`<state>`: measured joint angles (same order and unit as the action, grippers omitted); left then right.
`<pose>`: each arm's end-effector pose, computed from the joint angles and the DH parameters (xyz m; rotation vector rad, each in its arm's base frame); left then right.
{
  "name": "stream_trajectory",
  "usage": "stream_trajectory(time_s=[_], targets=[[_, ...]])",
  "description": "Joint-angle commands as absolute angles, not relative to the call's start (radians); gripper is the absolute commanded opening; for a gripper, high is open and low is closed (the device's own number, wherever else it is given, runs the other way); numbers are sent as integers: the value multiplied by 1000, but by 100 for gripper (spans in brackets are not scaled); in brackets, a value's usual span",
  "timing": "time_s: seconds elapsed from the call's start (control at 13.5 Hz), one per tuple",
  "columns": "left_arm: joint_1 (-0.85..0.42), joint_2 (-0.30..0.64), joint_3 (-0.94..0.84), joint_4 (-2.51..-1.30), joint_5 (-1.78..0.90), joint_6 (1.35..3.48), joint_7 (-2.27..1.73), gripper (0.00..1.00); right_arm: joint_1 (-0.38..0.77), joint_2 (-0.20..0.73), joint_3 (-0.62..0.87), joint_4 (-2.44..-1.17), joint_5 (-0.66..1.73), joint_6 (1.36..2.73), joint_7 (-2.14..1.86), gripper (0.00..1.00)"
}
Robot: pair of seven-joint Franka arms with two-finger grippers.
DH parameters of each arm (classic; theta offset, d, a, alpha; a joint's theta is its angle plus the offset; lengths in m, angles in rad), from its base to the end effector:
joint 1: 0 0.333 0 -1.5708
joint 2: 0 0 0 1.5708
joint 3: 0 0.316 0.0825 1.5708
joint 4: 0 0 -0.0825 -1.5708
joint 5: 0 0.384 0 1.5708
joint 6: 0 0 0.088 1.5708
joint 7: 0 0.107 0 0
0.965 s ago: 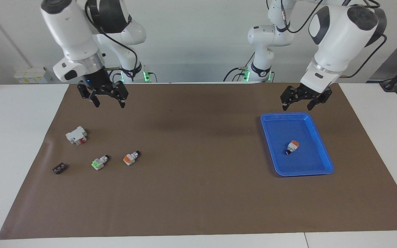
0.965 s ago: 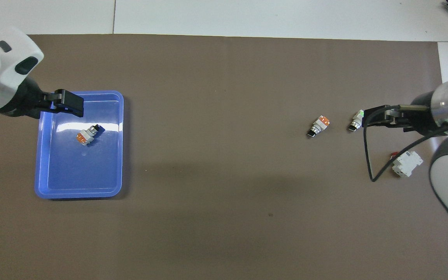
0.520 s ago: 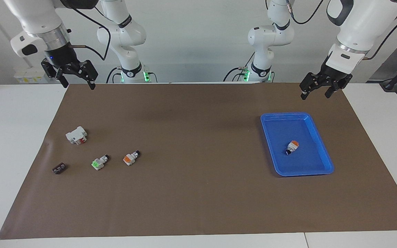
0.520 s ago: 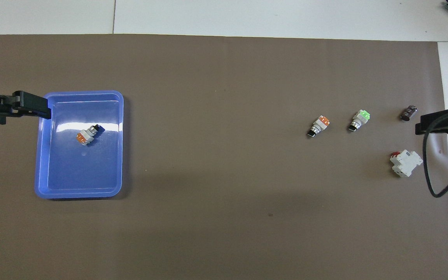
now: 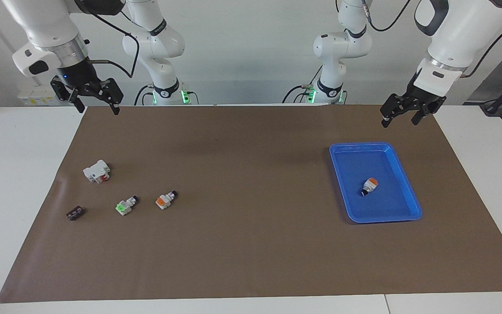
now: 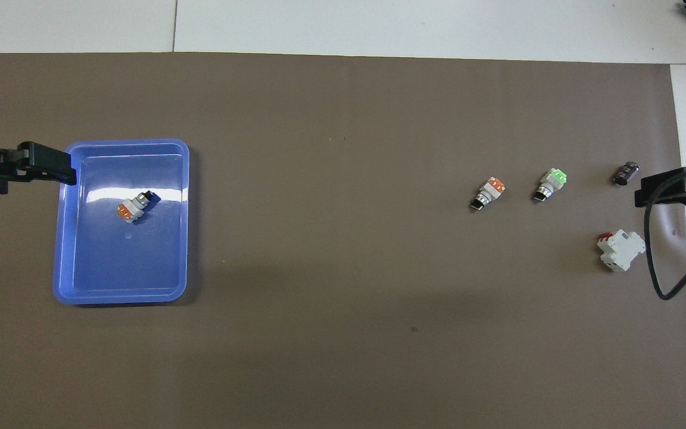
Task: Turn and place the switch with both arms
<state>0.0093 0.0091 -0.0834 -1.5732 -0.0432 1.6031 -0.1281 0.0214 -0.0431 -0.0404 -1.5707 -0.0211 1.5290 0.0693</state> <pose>0.5586 -0.0458 0.6213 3.0945 0.0851 0.0252 0.5369 -0.0131 0.6444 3.1192 -0.1391 0.0029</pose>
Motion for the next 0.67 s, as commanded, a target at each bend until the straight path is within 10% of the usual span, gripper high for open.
stream_trajectory(time_s=[0.0,0.59], targets=[[17,-23,-84,-1615,-25,1582,-126,99,11,-46,-31,-1568,-44,1500,48,100],[-2,-35,-92,-1634,51,1582,-121,95,14,-52,-29,-1583,-44,1493,49,100]])
